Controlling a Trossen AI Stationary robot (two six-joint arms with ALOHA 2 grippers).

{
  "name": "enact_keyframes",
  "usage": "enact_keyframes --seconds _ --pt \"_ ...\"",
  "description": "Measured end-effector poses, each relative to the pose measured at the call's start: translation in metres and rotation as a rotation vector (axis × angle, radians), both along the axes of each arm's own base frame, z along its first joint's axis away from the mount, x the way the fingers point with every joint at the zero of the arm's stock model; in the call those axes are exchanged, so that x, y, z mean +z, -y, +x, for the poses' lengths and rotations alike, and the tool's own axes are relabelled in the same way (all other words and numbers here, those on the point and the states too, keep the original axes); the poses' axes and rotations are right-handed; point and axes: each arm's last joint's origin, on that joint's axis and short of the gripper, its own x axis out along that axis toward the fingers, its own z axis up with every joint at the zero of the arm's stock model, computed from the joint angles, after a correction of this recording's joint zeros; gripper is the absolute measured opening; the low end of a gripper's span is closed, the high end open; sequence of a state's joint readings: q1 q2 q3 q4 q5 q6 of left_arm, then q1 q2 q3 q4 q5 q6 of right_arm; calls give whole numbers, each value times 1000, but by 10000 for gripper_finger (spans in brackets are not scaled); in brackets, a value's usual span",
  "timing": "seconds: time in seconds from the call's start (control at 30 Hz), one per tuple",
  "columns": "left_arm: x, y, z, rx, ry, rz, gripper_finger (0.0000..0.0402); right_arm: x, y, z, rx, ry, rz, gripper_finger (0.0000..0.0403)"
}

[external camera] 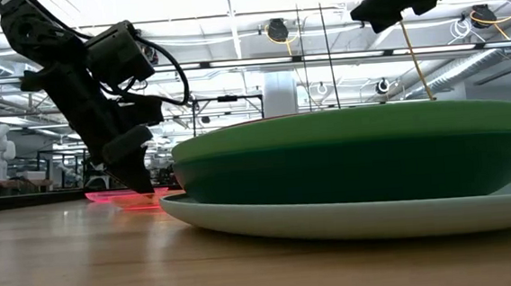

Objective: Stack plastic plates
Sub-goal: Stack the orange plate on top of the blue plate

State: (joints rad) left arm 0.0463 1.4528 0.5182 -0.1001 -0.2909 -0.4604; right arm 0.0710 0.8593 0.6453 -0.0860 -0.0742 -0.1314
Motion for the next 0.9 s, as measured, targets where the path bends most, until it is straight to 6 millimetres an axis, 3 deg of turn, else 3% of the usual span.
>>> enact_keyframes --seconds 0.33,0.9 --pt "5 0 -4 11 -2 -7 39 0 0 0 0 0 0 109" --pt "39 -1 -20 59 91 62 39 0 0 0 0 0 0 109"
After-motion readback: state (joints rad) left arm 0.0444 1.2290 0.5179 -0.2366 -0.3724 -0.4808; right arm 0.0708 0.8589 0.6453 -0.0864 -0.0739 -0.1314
